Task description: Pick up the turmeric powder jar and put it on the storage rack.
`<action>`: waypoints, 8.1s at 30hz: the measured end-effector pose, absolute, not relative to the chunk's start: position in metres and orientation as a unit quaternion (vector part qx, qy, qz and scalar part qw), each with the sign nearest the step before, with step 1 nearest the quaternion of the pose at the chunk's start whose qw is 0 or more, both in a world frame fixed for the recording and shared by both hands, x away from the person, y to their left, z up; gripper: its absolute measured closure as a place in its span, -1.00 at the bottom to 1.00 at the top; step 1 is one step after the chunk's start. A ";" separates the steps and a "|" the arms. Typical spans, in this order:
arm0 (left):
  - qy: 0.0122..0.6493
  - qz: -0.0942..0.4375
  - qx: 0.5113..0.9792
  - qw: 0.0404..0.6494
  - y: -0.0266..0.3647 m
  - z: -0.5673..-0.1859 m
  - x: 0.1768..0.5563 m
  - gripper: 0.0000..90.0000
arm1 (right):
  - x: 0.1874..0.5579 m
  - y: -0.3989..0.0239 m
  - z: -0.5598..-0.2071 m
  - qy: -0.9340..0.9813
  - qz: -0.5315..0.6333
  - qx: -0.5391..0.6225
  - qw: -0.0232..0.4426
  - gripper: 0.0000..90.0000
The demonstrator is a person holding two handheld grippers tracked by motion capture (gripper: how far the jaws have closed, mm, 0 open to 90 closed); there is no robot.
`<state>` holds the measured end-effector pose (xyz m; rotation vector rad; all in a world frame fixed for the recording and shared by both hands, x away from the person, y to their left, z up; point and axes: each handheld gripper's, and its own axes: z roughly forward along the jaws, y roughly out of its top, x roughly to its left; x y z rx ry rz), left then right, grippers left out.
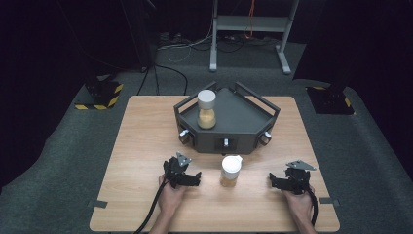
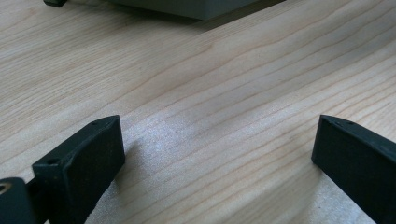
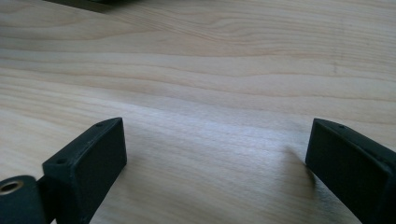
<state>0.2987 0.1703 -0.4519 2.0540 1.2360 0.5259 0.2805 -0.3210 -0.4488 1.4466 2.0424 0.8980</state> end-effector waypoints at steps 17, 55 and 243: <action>0.474 0.202 0.788 0.337 0.170 -0.452 0.299 -0.95 | 0.269 -0.319 -0.451 0.787 0.398 0.439 0.172 -0.87; 0.474 0.202 0.788 0.337 0.170 -0.452 0.299 -0.95 | 0.291 -0.256 -0.445 0.813 0.460 0.336 0.123 -0.78; 0.475 0.203 0.788 0.336 0.169 -0.452 0.299 -0.95 | 0.405 -0.227 -0.284 0.773 0.417 0.424 0.222 -0.33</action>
